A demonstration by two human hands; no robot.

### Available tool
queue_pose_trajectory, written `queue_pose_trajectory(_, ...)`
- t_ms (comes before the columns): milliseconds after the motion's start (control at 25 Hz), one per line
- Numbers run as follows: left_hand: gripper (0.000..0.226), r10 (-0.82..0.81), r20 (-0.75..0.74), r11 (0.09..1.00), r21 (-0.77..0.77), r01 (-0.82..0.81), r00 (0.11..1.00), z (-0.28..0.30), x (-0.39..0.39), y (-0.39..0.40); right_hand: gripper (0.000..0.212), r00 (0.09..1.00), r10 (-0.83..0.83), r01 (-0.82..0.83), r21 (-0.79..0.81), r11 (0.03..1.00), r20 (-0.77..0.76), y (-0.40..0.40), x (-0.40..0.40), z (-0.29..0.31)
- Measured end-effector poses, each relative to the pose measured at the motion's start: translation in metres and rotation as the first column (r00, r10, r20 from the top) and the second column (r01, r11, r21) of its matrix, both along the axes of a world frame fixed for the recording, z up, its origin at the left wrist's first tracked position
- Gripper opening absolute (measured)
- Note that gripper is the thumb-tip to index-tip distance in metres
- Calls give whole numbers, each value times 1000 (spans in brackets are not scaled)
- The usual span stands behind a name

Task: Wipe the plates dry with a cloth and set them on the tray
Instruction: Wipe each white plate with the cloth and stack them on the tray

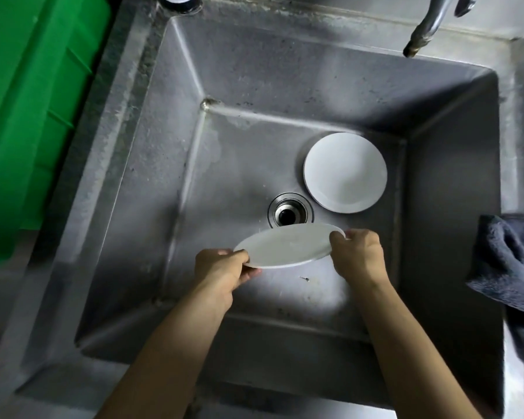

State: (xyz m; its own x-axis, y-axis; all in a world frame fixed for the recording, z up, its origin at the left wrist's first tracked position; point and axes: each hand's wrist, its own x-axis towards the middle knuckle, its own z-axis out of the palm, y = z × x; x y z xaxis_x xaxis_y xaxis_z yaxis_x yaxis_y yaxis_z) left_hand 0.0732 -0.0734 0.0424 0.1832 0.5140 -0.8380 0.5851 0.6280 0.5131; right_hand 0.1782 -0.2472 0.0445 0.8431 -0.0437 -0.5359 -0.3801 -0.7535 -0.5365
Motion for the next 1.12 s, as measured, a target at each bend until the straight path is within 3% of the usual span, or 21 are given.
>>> queue_pose_trajectory(160,21,-60,22,996,72,58,998,-2,2,2,17,998,-40,36,89,995,38,1,-6,-1)
queue_pose_trajectory(240,20,-32,-7,998,55,32,999,-1,1,1,20,998,-64,64,90,994,-4,1,-11,-2)
queue_pose_trajectory(360,15,-21,62,1000,5,20,998,1,-1,0,18,991,-133,136,163,977,-31,0,-21,-1)
queue_pose_trajectory(600,42,-55,319,948,-282,150,946,23,-7,-22,23,957,-273,290,411,864,-100,2,-56,13)
queue_pose_trajectory(760,55,58,439,885,-438,157,897,32,-6,-31,21,926,-339,374,535,758,-167,-2,-71,29)
queue_pose_trajectory(920,62,44,497,886,-420,196,867,51,-3,-43,17,926,-322,377,529,760,-198,-18,-75,46)
queue_pose_trajectory(1000,61,20,508,901,-382,204,861,63,-1,-49,20,944,-290,331,469,819,-159,-32,-71,55)
queue_pose_trajectory(1120,58,-22,512,909,-348,230,859,83,0,-54,39,967,-173,126,244,962,186,-70,-60,72)
